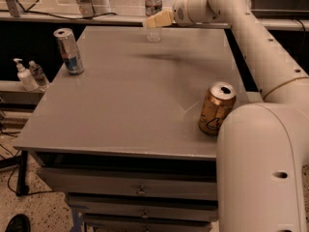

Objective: Pick water bottle

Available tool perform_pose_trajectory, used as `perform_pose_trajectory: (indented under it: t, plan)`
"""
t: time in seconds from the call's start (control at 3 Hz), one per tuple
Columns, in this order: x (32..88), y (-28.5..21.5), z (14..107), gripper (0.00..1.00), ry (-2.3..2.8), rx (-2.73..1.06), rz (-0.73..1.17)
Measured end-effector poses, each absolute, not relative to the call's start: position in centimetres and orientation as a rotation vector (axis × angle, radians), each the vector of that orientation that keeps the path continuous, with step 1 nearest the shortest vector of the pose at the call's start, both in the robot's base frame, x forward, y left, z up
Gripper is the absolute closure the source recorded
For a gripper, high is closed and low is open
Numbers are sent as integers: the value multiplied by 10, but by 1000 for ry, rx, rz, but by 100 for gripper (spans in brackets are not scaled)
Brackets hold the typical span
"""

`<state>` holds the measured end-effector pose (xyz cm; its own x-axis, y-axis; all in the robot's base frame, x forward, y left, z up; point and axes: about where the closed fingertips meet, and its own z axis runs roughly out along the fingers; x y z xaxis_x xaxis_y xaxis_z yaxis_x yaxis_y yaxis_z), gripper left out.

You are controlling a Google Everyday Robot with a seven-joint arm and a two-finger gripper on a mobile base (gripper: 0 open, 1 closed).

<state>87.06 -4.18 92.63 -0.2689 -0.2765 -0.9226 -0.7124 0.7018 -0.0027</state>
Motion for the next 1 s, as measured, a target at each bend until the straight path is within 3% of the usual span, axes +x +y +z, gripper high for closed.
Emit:
perform_pose_trajectory:
  t: [1.0]
  plan:
    - [895,-43,925,0,1807,-726,499]
